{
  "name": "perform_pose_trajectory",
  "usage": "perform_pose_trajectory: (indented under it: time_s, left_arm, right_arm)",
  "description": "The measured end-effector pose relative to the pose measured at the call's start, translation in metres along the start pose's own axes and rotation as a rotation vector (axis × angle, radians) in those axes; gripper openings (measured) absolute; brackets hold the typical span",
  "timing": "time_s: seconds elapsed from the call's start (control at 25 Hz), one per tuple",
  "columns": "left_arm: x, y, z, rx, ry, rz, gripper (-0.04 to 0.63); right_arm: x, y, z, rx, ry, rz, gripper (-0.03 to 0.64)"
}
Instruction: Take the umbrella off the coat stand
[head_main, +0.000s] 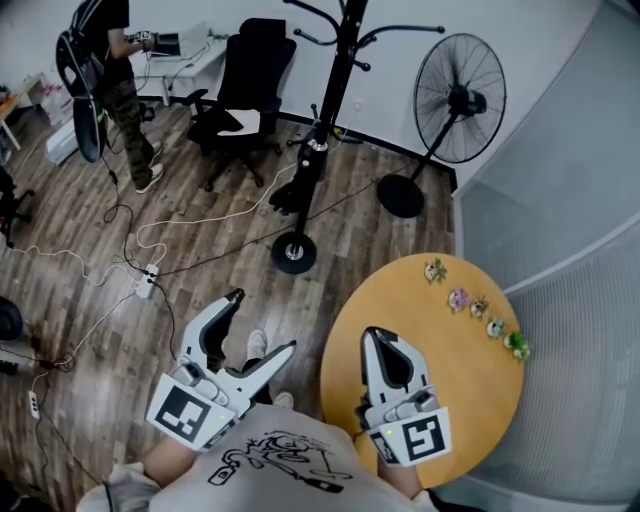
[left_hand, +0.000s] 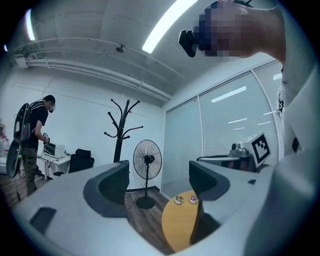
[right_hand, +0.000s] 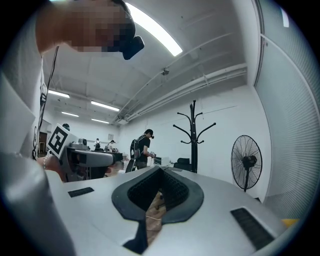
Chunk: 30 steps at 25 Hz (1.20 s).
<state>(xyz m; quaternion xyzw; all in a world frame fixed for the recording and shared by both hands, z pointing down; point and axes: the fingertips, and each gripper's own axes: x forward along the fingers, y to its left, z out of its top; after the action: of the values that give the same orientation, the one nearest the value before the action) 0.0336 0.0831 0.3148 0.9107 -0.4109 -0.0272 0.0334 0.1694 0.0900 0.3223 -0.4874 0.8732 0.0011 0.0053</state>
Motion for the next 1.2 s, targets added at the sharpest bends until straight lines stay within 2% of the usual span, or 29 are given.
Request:
perform_pose_trajectory:
  time_s: [0.76, 1.2]
  left_arm:
    - [0.045, 0.099, 0.009, -0.014, -0.002, -0.018, 0.376]
    - [0.061, 0.169, 0.021, -0.027, -0.027, 0.015, 0.374]
  right_arm:
    - [0.104, -0.015, 0.007, -0.014, 0.012, -0.03, 0.014]
    - [0.178, -0.008, 0.011, -0.031, 0.027, 0.003, 0.014]
